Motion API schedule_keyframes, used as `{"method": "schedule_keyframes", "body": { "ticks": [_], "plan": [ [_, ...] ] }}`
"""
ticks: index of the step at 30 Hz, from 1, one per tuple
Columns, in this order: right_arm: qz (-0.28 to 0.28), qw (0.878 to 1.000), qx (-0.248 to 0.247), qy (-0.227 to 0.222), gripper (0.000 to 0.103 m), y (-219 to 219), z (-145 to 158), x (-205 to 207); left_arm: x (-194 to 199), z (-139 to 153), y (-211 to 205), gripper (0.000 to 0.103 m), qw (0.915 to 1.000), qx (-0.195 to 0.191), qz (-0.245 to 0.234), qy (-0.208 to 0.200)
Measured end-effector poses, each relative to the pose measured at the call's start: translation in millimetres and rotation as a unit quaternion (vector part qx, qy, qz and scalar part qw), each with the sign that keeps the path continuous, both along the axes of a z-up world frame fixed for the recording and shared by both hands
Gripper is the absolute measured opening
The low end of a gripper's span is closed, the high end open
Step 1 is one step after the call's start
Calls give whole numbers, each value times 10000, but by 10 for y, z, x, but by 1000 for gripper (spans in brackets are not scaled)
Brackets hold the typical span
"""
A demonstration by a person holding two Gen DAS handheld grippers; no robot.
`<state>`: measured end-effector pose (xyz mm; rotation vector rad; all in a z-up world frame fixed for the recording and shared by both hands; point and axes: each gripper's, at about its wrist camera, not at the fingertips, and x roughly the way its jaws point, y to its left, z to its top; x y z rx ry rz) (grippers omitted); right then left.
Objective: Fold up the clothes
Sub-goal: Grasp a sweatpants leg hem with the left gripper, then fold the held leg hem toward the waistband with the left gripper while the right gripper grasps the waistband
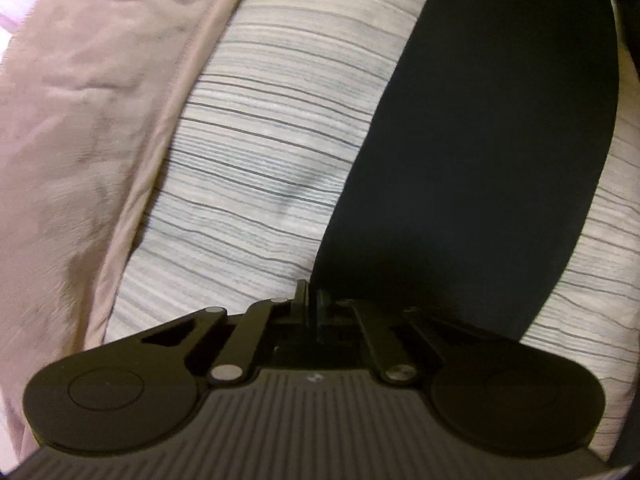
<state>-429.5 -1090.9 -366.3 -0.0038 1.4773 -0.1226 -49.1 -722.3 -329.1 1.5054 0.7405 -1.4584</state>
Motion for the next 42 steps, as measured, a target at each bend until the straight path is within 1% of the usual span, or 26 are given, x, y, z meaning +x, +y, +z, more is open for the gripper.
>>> {"method": "schedule_keyframes", "body": {
  "ticks": [1,2,3,6,7,11,14,16,18,19,20,22,23,25,26,27,29,31,33,36,37,38,39,40,41,42],
  "plan": [
    [42,10000,22,-4,51,13,-4,3,-13,46,22,1,10000,-23,34,-22],
    [58,10000,45,-11,44,23,-6,4,-39,85,42,1,10000,-28,50,-47],
    [73,10000,48,-26,32,37,-2,2,-75,116,60,1,10000,-16,49,-76],
    [102,9999,-14,-118,6,91,35,-27,-180,211,113,1,9998,-6,53,-182],
    [114,9997,-90,-178,1,118,64,-49,-205,234,124,1,9997,-24,56,-229],
    [114,9978,-399,-519,1,251,303,-161,-305,385,154,1,9986,-235,91,-467],
    [143,9937,-704,-861,1,404,590,-285,-373,641,233,1,9966,-526,152,-611],
    [67,9870,-1052,-1217,1,569,864,-437,-441,874,320,1,9944,-765,129,-720],
    [-89,9728,-1603,-1672,1,801,1175,-662,-533,1170,452,1,9892,-1168,86,-885],
    [-243,9599,-2000,-1947,1,972,1337,-820,-581,1326,524,1,9854,-1392,63,-975],
    [-423,9452,-2373,-2202,1,1157,1488,-988,-644,1512,629,1,9789,-1722,53,-1096],
    [-952,9133,-2978,-2611,1,1618,1718,-1392,-809,1936,920,1,9570,-2575,89,-1335],
    [-1201,8974,-3215,-2773,1,1845,1804,-1588,-934,2077,1121,1,9500,-2825,59,-1326],
    [-1600,8845,-3326,-2855,1,2273,1770,-1939,-1231,2240,1567,1,9463,-2989,-180,-1219],
    [-1722,8838,-3332,-2797,1,2475,1663,-2090,-1380,2321,1790,1,9441,-3070,-299,-1164],
    [-1850,8874,-3265,-2676,1,2656,1512,-2210,-1527,2321,2020,1,9457,-3032,-427,-1086],
    [-2031,8990,-3069,-2373,1,2933,1169,-2369,-1813,2135,2487,1,9568,-2708,-621,-855],
    [-2164,9121,-2830,-2030,1,3159,802,-2479,-2061,1752,2884,1,9725,-2173,-602,-578],
    [-2315,9217,-2598,-1714,1,3370,461,-2585,-2286,1259,3198,1,9838,-1621,-609,-457],
    [-2793,9166,-2383,-1582,2,3510,254,-2714,-2556,533,3543,1,9943,-915,-480,-281],
    [-2923,9145,-2324,-1557,2,3556,204,-2753,-2623,373,3605,1,9956,-822,-397,-215],
    [-2977,9126,-2302,-1597,5,3596,222,-2781,-2688,271,3645,1,9959,-826,-321,-159],
    [-3063,9105,-2244,-1639,32,3630,261,-2816,-2728,209,3668,1,9963,-820,-249,-111],
    [-3179,9068,-2182,-1706,51,3660,306,-2858,-2747,183,3674,1,9966,-806,-180,-69],
    [-3388,8980,-2110,-1852,80,3677,373,-2925,-2747,168,3679,1,9969,-774,-115,-6],
    [-3603,8889,-2009,-1990,81,3682,440,-2994,-2733,168,3682,1,9974,-720,-61,56]
  ]
}}
